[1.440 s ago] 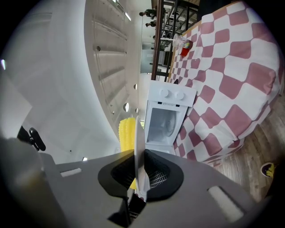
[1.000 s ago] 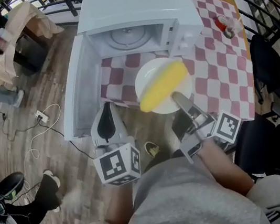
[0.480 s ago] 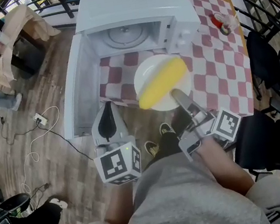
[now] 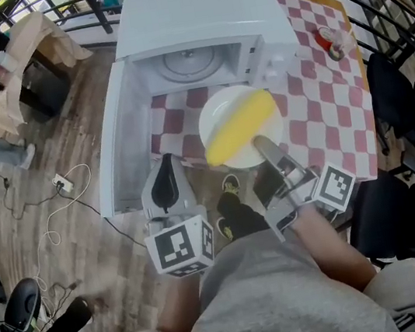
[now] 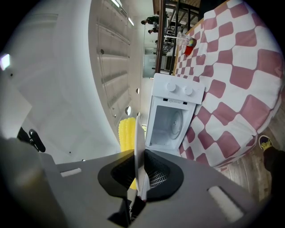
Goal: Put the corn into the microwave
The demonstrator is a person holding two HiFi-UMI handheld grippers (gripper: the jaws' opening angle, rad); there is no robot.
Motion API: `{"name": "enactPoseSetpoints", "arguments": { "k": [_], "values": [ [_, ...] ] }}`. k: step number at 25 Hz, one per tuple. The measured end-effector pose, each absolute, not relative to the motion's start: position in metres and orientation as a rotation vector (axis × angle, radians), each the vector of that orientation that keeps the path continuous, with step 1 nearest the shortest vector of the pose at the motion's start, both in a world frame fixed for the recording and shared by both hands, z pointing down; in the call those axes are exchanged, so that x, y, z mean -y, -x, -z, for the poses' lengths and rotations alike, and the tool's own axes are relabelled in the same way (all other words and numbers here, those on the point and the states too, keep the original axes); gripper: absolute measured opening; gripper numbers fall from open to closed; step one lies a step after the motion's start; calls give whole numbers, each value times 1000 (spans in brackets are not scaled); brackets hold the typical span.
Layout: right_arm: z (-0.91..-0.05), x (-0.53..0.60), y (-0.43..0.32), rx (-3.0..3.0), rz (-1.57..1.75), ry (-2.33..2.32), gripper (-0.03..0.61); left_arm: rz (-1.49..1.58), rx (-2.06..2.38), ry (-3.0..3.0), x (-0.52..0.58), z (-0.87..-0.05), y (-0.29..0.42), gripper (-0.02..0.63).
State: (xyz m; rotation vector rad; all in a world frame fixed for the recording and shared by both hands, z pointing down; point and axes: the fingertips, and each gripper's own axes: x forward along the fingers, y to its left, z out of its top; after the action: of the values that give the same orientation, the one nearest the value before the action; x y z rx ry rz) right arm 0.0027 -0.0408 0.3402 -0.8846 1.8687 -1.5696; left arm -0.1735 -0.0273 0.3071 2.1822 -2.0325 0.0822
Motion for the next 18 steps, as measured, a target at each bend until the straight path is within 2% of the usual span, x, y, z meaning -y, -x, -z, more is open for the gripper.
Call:
{"name": "enactPoseSetpoints", "arguments": {
  "k": [18],
  "values": [
    [-362, 114, 18, -1843, 1626, 907, 29, -134, 2001, -2201, 111, -314, 186, 9]
  ]
}}
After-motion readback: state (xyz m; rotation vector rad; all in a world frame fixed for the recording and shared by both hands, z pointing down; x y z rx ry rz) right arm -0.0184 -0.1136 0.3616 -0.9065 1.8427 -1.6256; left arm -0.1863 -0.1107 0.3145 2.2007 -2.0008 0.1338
